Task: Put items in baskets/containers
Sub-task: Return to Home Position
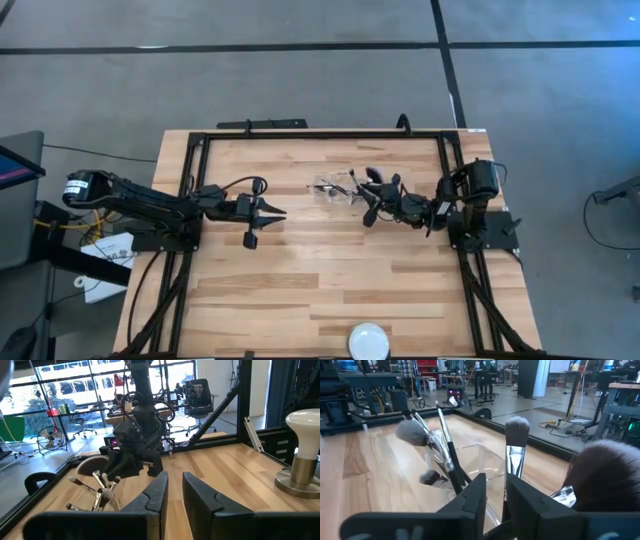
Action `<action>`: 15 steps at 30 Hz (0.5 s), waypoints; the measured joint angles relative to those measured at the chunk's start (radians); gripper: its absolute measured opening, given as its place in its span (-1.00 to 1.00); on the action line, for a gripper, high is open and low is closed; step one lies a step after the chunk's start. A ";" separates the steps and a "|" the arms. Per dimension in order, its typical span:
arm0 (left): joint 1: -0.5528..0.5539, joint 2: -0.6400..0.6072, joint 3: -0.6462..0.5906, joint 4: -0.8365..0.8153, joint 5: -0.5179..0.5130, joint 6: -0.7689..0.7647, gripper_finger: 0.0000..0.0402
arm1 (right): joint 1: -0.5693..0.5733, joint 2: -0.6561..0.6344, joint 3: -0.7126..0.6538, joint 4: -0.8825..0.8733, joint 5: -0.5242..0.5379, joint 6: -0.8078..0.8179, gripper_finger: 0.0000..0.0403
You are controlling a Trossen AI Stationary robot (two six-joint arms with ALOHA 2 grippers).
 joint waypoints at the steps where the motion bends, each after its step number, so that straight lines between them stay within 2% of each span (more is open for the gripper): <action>1: 0.000 0.000 0.000 0.000 0.000 0.000 -0.72 | 0.000 0.000 0.000 0.000 0.000 0.000 -0.66; 9: 0.000 0.000 0.000 0.000 0.000 0.000 -0.72 | 0.003 -0.037 0.001 0.003 0.000 0.000 -0.53; 12: 0.000 0.000 0.000 -0.001 -0.003 0.004 -0.72 | 0.021 -0.129 0.000 0.004 -0.003 -0.009 -0.52; 15: 0.000 -0.022 -0.001 -0.006 -0.054 0.003 -0.73 | 0.065 -0.270 -0.007 0.005 -0.003 -0.103 -0.52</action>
